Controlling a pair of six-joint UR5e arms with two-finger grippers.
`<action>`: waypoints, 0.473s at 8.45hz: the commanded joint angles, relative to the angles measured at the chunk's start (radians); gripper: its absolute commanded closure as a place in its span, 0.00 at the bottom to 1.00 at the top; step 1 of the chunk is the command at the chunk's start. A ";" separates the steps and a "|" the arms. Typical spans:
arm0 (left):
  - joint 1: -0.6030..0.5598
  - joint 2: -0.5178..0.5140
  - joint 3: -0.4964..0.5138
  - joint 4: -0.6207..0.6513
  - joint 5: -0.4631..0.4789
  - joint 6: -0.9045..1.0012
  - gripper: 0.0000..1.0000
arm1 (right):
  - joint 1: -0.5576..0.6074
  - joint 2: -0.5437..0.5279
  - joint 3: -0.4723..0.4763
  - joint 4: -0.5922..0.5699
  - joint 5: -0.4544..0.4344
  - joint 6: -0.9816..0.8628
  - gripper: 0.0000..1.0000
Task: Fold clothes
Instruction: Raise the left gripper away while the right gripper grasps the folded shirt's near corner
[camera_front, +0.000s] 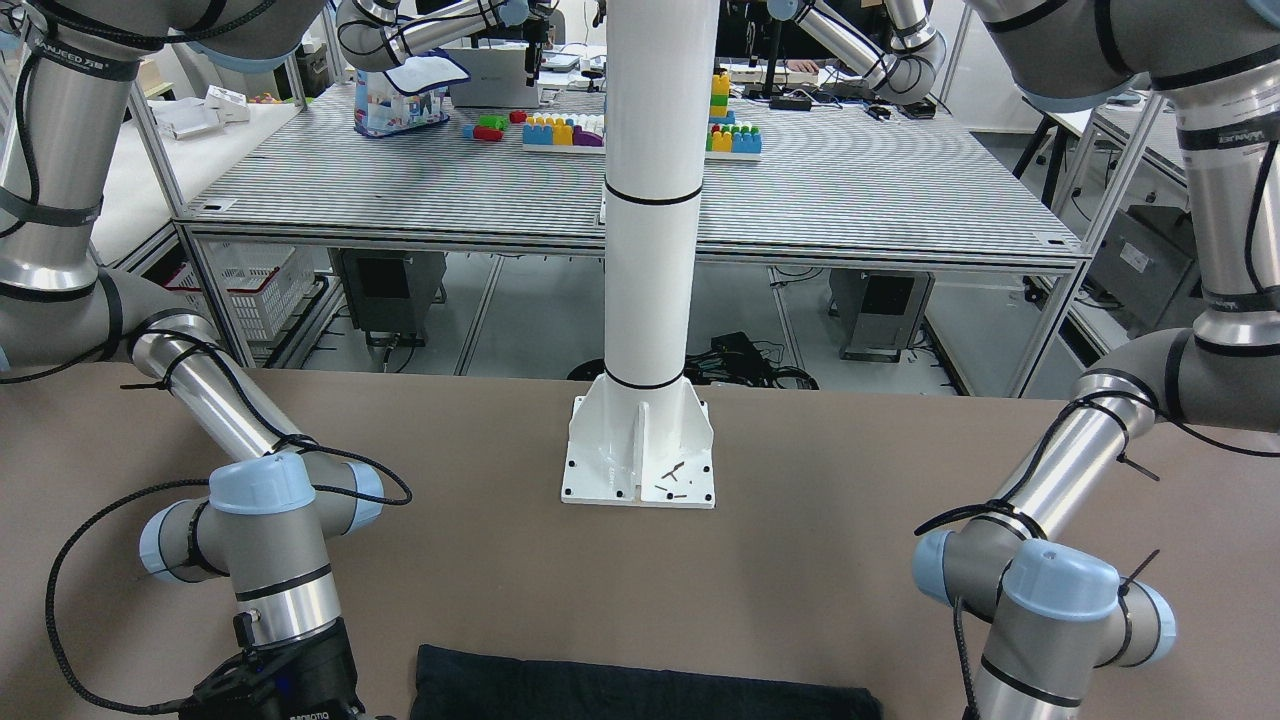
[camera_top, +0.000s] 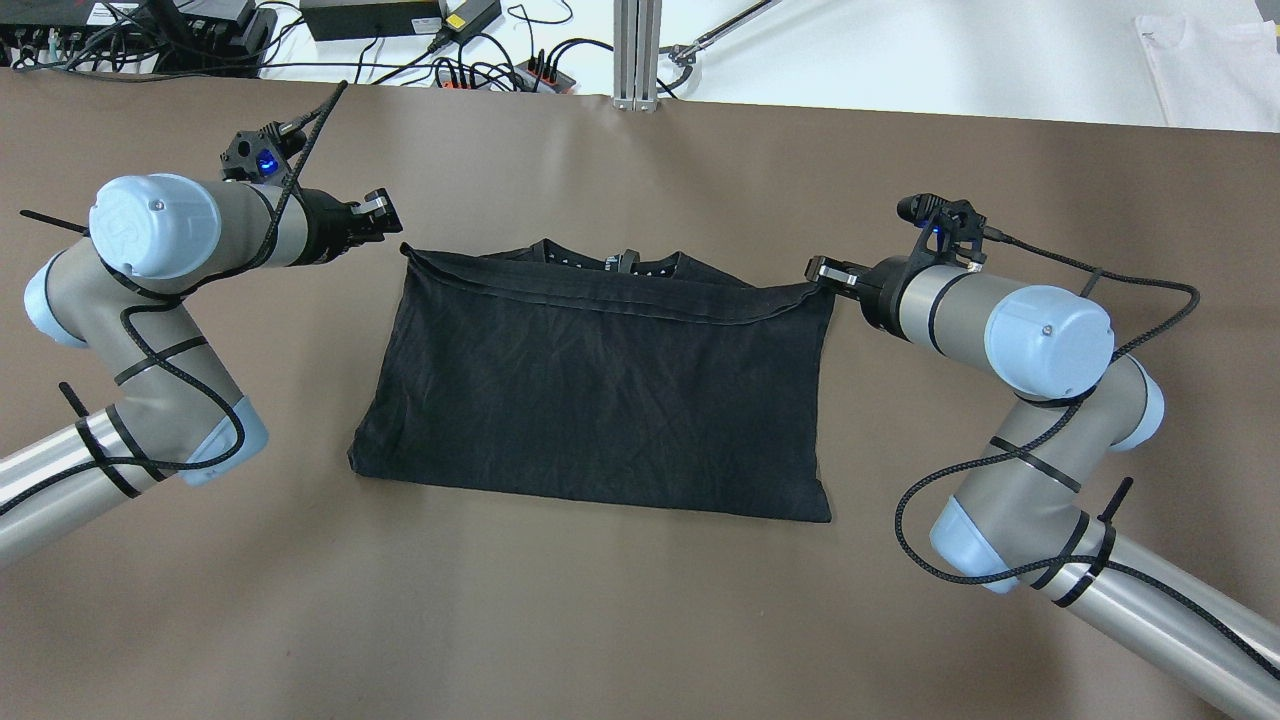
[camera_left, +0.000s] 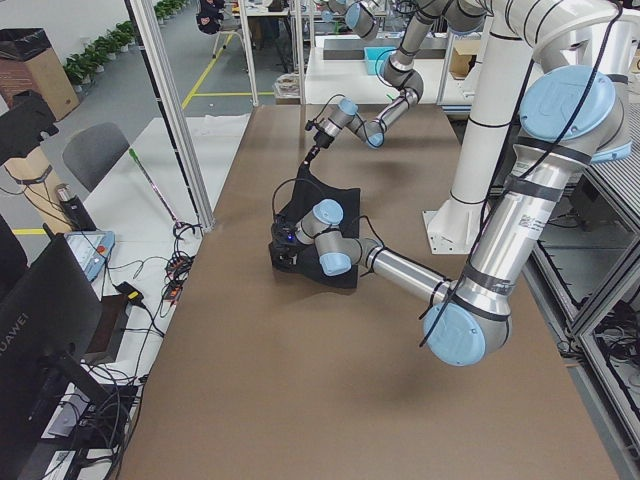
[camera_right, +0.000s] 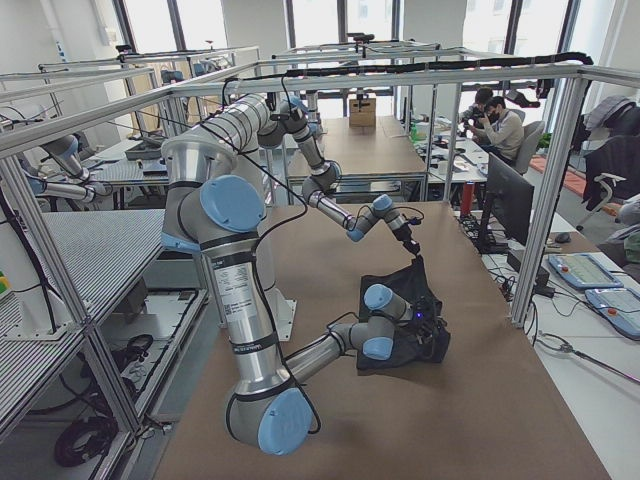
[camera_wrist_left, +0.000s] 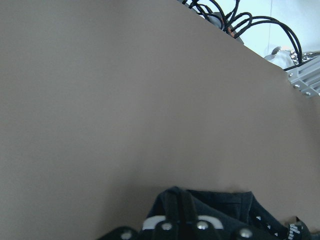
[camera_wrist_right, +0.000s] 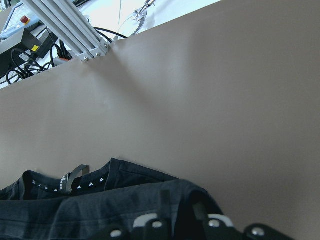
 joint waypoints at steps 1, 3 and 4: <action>-0.001 -0.001 0.005 0.000 0.005 0.000 0.00 | 0.001 -0.002 -0.001 0.000 0.001 -0.002 0.06; -0.002 -0.011 0.001 0.002 0.003 0.005 0.00 | 0.001 -0.008 0.002 0.000 0.059 0.001 0.06; -0.002 -0.031 -0.007 0.047 -0.003 0.007 0.00 | -0.007 -0.017 0.015 -0.001 0.119 0.002 0.06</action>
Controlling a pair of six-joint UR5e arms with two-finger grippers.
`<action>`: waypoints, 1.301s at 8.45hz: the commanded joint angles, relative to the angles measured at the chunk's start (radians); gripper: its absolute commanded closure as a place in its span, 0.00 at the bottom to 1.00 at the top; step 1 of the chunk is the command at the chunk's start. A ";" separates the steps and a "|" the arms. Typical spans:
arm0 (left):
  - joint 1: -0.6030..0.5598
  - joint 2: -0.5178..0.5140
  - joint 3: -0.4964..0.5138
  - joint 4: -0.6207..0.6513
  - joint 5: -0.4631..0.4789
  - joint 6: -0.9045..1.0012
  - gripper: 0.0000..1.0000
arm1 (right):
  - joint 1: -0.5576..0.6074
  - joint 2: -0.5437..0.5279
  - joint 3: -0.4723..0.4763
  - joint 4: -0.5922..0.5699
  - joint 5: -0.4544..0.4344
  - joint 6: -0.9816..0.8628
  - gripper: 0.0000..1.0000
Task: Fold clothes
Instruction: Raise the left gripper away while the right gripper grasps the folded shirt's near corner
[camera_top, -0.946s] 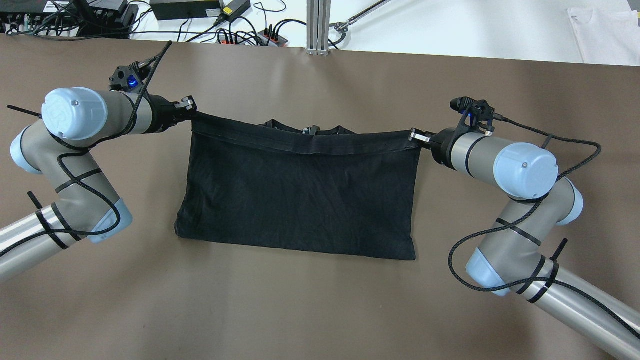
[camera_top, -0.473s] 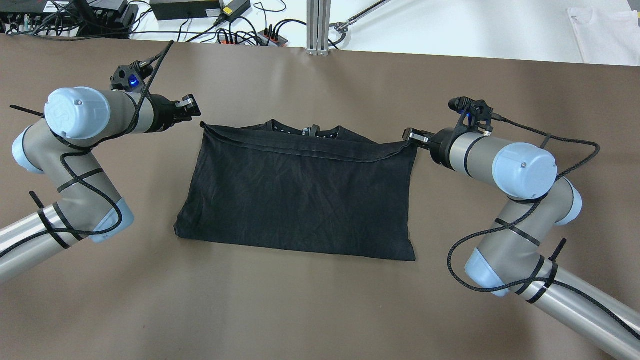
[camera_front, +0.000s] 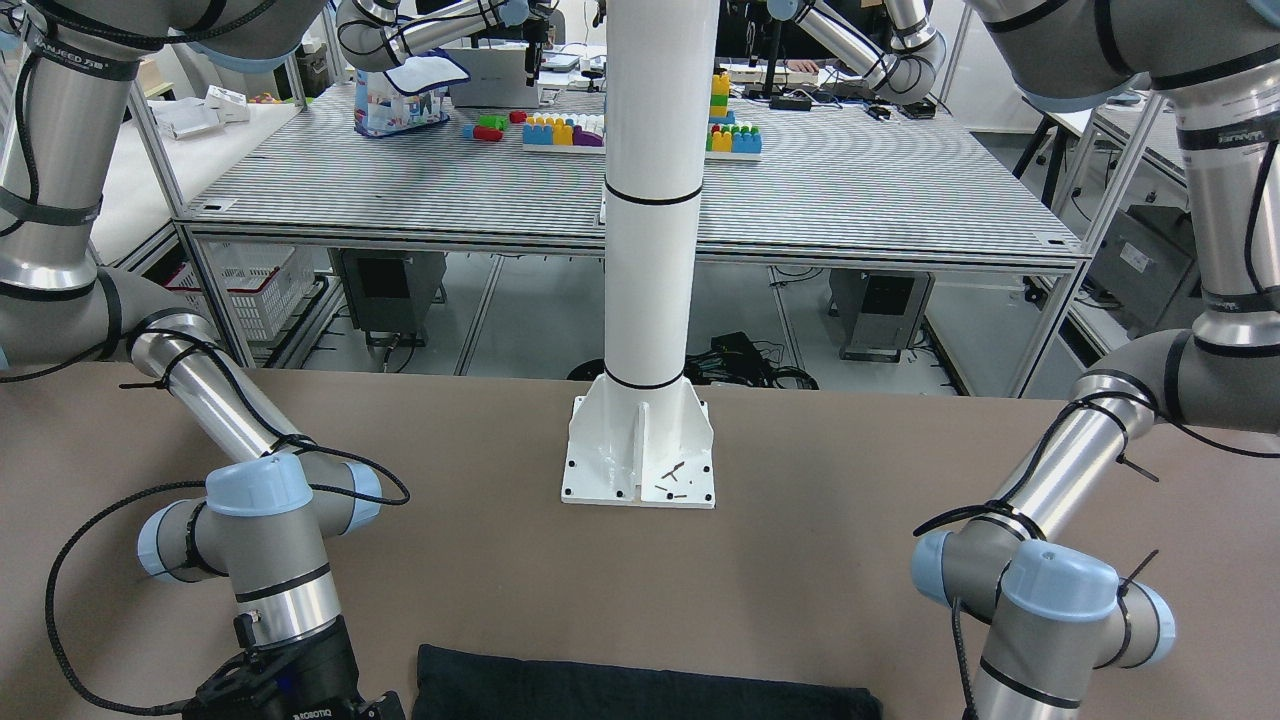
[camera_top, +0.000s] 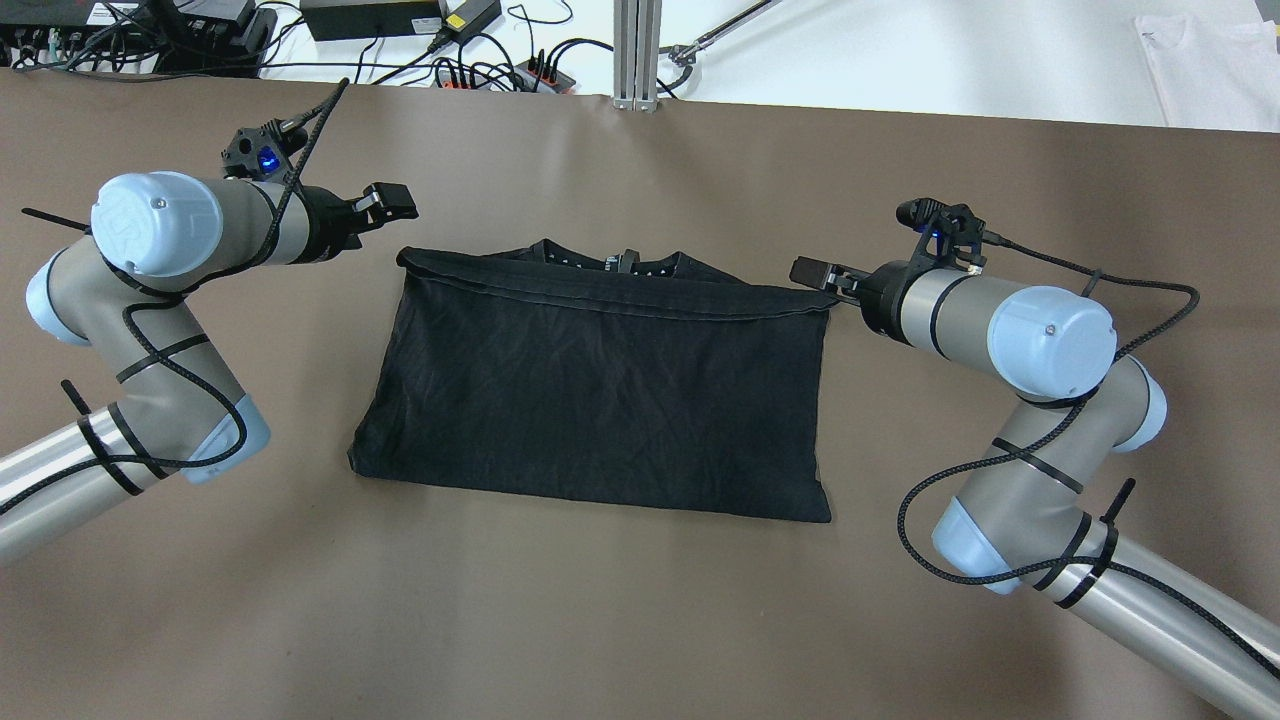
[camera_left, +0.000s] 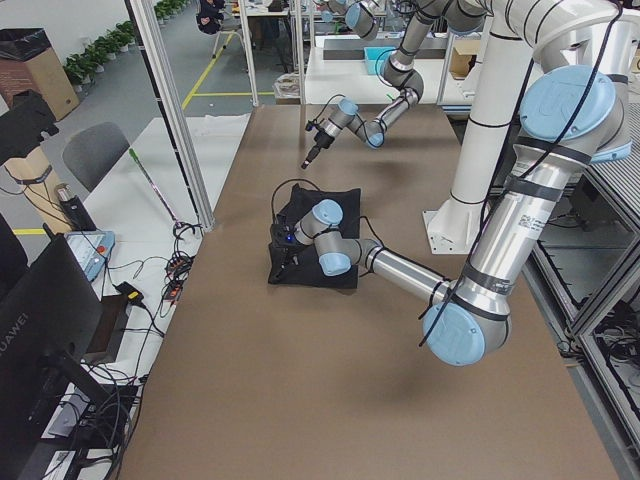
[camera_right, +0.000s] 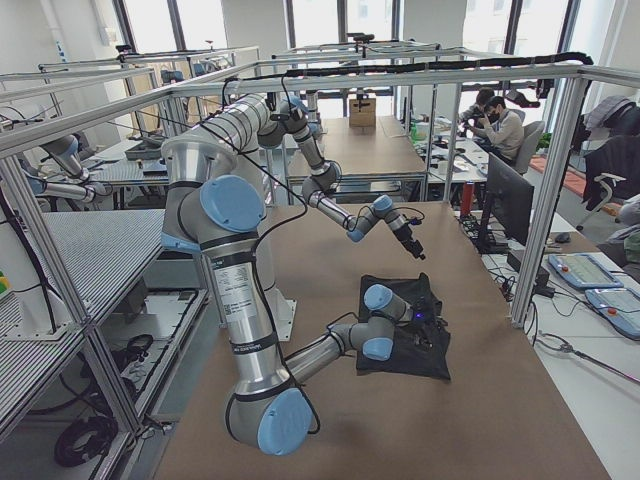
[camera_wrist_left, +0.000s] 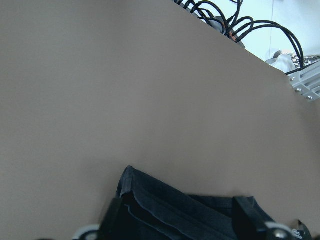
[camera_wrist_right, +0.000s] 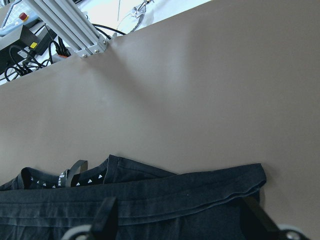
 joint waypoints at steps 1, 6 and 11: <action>-0.001 -0.038 -0.045 0.100 -0.019 0.008 0.00 | -0.024 -0.042 0.045 -0.010 0.138 0.024 0.06; -0.002 -0.076 -0.086 0.157 0.006 -0.006 0.00 | -0.131 -0.167 0.119 -0.019 0.209 0.151 0.06; -0.002 -0.073 -0.086 0.157 0.016 -0.006 0.00 | -0.205 -0.217 0.119 -0.010 0.197 0.226 0.06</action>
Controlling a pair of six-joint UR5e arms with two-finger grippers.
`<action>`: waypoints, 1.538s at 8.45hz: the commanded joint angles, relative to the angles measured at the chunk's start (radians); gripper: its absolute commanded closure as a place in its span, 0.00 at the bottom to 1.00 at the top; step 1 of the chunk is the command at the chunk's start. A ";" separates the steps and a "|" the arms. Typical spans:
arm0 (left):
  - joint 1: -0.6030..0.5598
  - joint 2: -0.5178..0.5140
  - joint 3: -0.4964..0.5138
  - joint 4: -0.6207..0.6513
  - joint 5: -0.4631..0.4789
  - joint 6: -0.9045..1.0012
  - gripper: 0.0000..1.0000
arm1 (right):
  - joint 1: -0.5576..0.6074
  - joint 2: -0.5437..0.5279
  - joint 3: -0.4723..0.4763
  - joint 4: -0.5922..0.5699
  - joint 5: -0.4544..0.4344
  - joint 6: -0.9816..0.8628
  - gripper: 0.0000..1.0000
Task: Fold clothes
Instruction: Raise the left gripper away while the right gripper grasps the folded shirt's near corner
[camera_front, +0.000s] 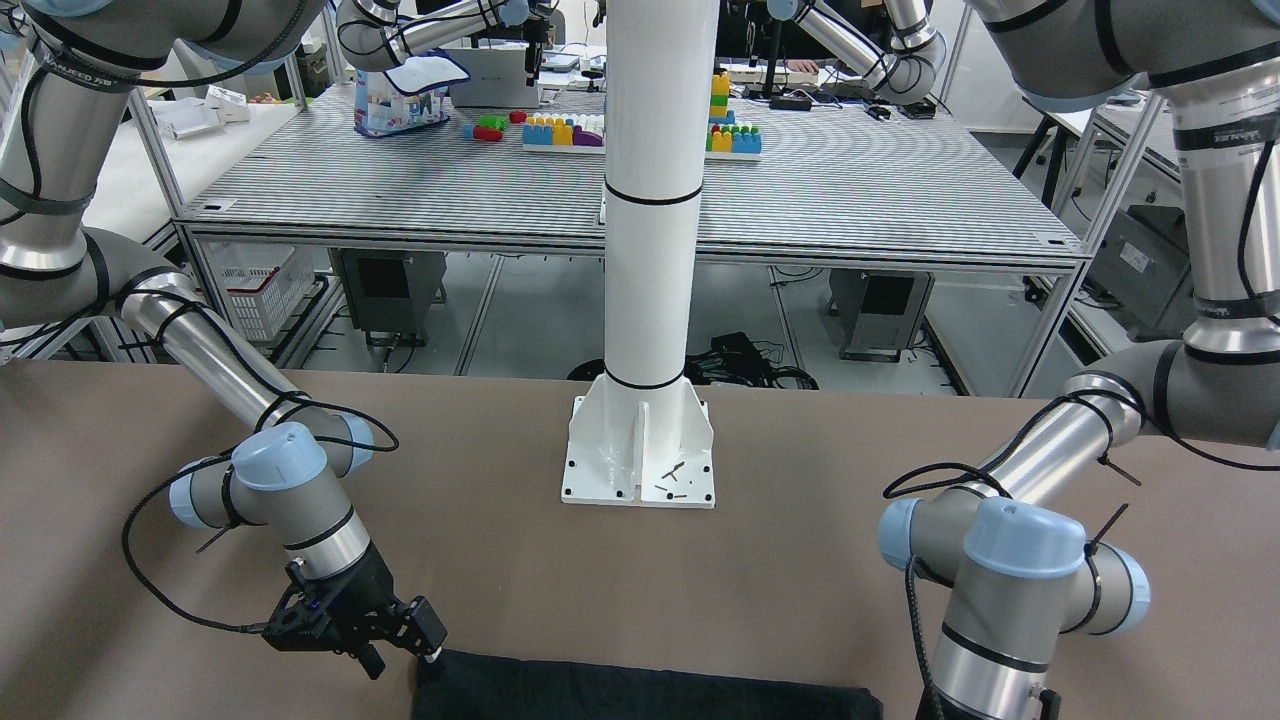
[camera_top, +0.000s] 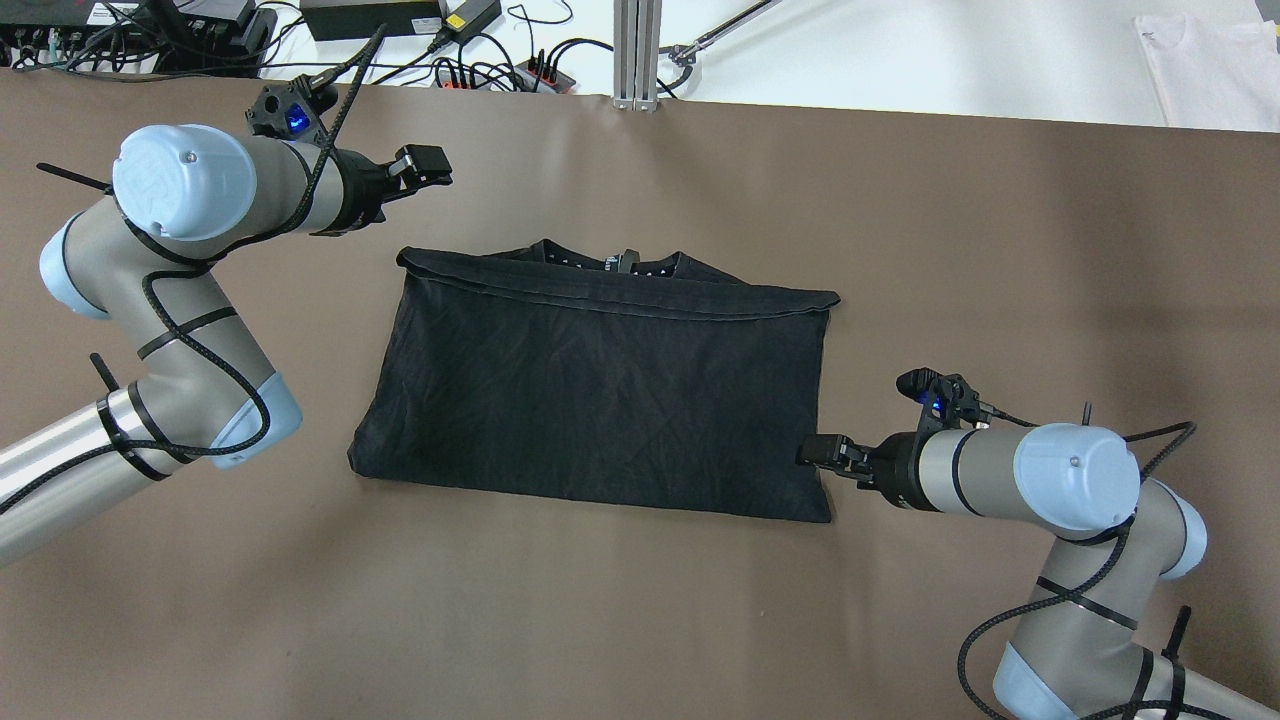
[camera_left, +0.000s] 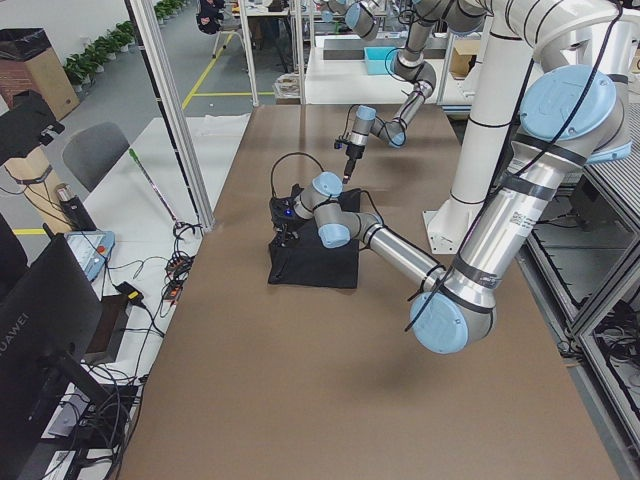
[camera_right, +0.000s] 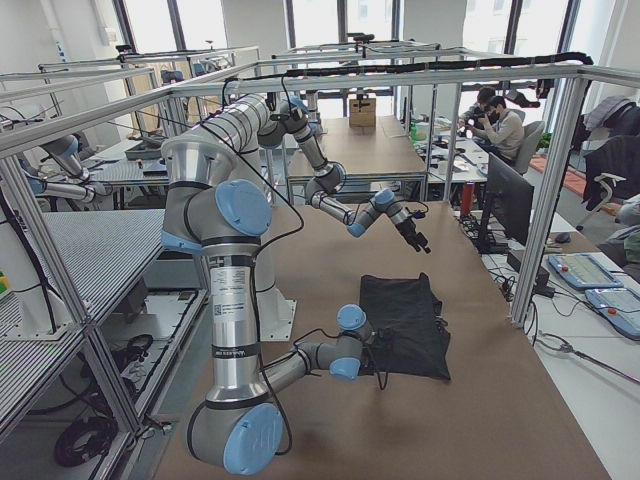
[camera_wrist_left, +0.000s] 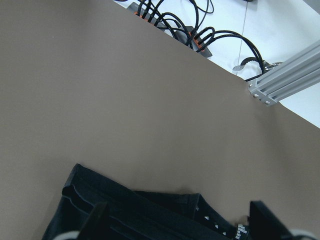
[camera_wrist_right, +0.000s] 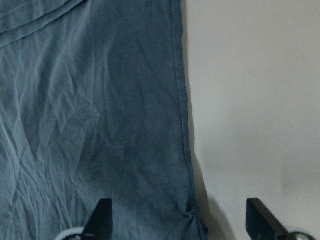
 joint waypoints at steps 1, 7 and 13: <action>0.000 0.001 0.000 0.000 0.001 0.000 0.00 | -0.054 0.004 -0.005 -0.001 -0.009 0.044 0.06; 0.002 -0.004 0.003 0.000 0.001 0.011 0.00 | -0.093 0.001 -0.026 -0.001 -0.064 0.043 0.34; 0.002 -0.004 0.005 0.000 0.001 0.012 0.00 | -0.095 0.006 -0.008 -0.009 -0.053 0.037 1.00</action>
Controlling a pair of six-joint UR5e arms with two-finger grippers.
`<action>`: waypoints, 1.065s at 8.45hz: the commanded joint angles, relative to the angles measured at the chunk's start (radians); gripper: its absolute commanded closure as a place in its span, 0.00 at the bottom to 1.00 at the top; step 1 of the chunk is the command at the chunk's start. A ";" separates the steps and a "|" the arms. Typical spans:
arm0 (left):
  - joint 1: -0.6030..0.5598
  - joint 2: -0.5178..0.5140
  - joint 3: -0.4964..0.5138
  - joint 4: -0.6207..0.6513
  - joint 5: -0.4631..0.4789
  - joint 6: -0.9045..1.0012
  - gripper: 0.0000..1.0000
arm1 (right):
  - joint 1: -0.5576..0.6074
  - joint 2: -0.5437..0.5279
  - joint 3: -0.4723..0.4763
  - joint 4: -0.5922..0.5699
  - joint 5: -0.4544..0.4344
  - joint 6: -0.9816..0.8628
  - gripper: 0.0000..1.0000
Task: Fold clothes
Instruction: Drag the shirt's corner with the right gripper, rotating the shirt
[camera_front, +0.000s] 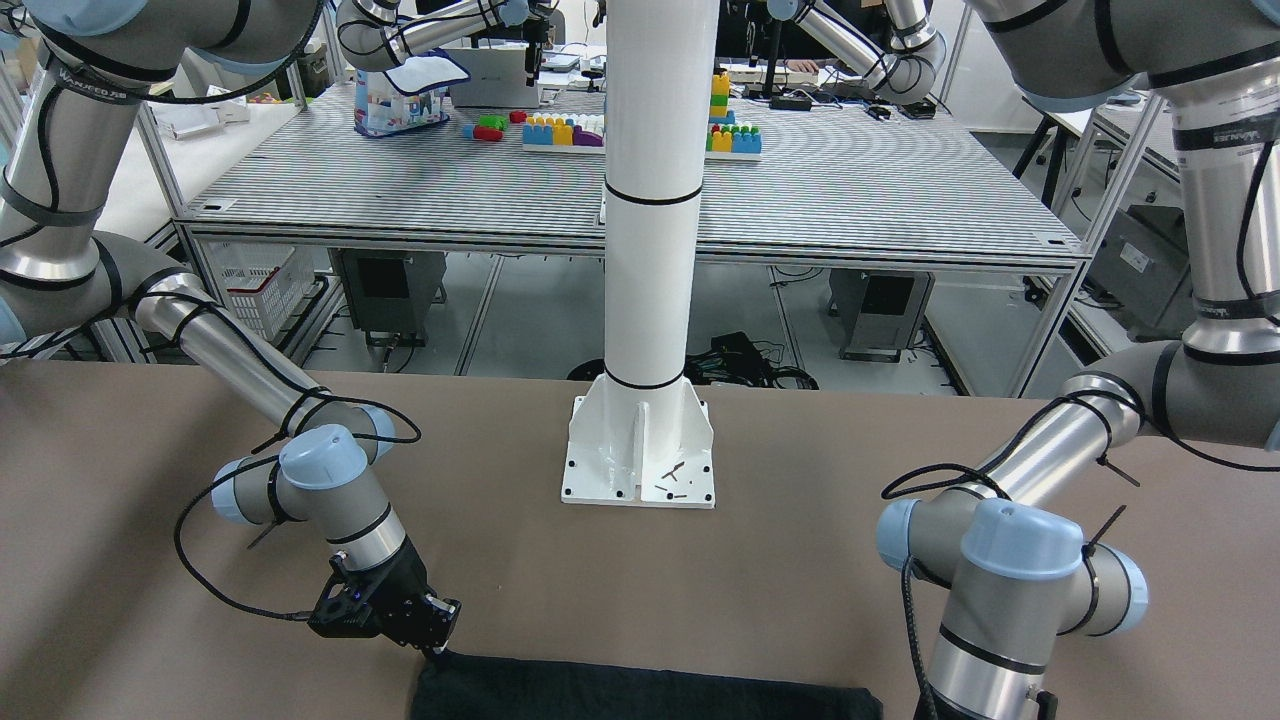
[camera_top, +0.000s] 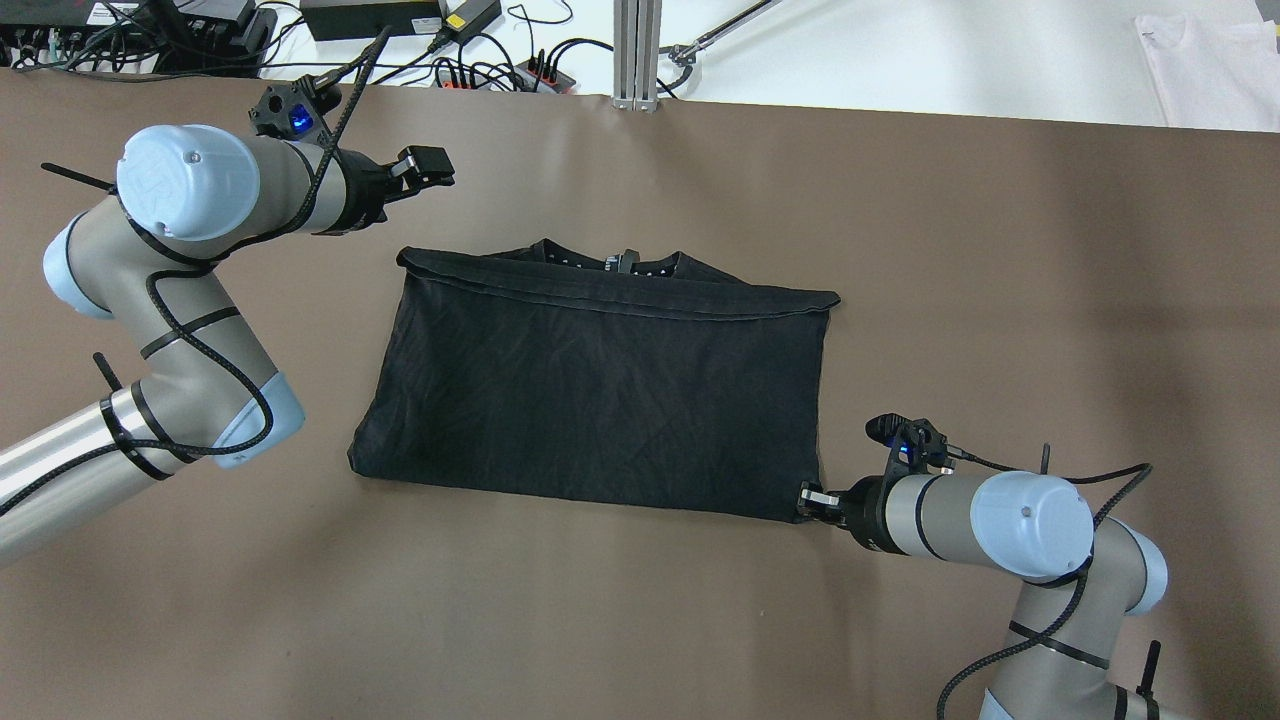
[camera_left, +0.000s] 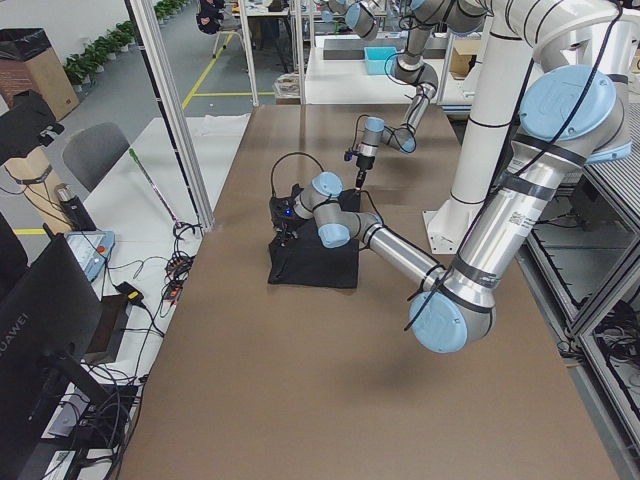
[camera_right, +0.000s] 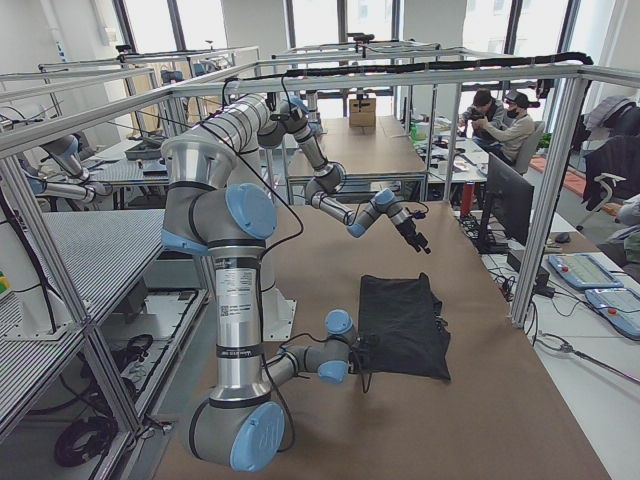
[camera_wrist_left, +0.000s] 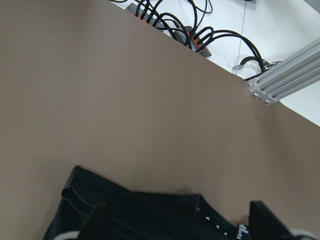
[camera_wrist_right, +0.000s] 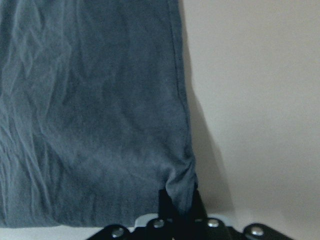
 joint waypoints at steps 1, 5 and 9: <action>-0.002 0.000 -0.001 0.000 0.000 0.000 0.00 | -0.002 0.002 0.031 -0.011 0.011 -0.002 1.00; -0.014 0.002 -0.001 0.000 0.000 0.000 0.01 | -0.084 -0.030 0.176 -0.010 0.079 0.016 1.00; -0.018 0.006 -0.001 0.000 0.000 0.002 0.01 | -0.281 -0.048 0.297 -0.010 0.063 0.102 1.00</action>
